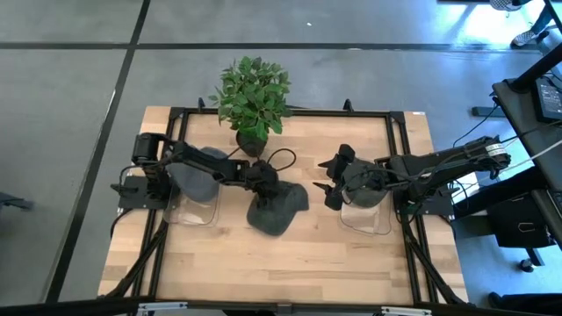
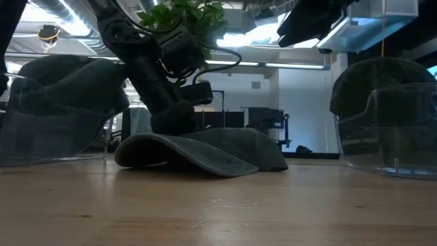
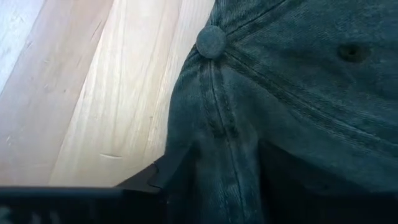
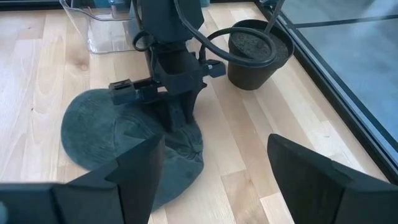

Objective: Pick & Place hat
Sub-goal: Put the black cap into the right transparent bin

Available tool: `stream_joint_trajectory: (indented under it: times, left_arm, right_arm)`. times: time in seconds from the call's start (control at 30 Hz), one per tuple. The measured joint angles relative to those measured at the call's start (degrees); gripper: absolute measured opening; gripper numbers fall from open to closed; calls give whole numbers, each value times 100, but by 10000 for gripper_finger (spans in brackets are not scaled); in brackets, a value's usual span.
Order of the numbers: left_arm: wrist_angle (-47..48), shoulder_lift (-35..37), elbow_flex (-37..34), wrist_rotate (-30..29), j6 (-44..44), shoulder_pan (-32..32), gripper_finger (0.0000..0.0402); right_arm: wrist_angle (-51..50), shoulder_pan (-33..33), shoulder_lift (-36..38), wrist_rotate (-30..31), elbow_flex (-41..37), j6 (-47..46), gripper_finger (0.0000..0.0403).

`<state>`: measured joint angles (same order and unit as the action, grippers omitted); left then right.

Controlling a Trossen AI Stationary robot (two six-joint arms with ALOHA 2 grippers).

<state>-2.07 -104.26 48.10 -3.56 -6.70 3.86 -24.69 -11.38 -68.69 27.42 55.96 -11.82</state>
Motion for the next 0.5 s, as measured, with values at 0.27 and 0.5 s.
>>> stream_joint_trajectory:
  times: [0.27,0.5]
  left_arm:
    - [-78,-10,-9,10,-2,0,69]
    - [-101,47,-21,-75,139,-13,9]
  right_arm:
    - [0,0,0,-19,-2,-17,284]
    - [-2,-2,0,-63,-4,-62,284]
